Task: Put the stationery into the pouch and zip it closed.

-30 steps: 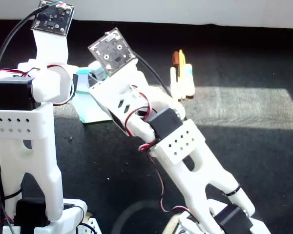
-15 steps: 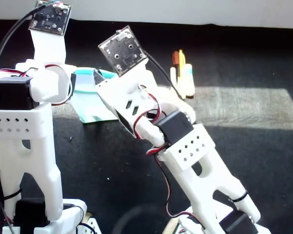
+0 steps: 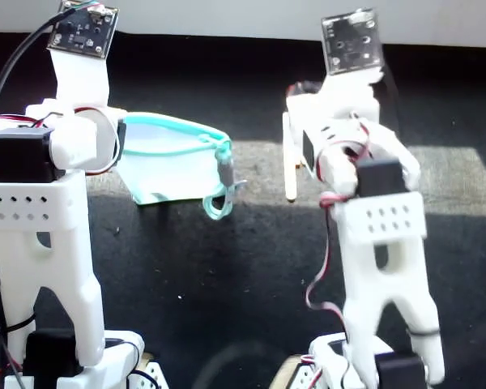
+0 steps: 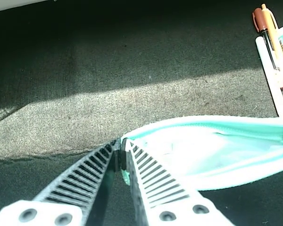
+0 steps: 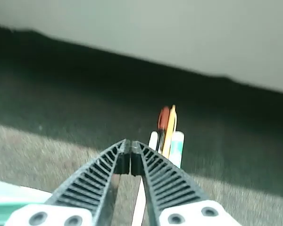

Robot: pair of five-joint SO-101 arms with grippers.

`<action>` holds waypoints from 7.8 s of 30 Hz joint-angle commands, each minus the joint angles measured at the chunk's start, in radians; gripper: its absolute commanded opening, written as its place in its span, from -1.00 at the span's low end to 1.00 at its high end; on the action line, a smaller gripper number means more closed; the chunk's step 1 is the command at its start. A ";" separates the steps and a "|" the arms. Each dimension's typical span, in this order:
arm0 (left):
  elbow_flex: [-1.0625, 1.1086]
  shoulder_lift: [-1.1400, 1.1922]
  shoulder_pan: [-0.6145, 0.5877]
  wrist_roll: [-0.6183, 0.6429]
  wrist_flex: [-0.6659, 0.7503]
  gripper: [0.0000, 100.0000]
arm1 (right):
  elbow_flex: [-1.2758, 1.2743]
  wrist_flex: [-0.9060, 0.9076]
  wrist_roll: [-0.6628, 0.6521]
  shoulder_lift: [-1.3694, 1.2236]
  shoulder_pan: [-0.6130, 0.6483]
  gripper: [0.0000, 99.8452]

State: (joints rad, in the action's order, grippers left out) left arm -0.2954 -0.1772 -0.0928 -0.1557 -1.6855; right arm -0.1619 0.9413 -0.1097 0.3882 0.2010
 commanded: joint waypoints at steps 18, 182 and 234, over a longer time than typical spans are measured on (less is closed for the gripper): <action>0.041 0.018 -0.028 0.006 -0.012 -0.98 | 0.203 0.140 -0.002 -0.745 0.033 -0.73; 0.036 0.019 -0.033 0.005 -0.025 -0.98 | 0.131 -0.067 -0.038 -0.008 0.633 -0.70; 0.041 0.019 -0.031 0.005 -0.035 -0.98 | 1.257 0.360 0.187 -1.438 0.005 -0.72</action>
State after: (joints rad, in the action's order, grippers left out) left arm -0.2954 -0.1772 -0.1204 -0.1557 -1.6870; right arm 0.9812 1.2820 0.0760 -1.0035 0.1949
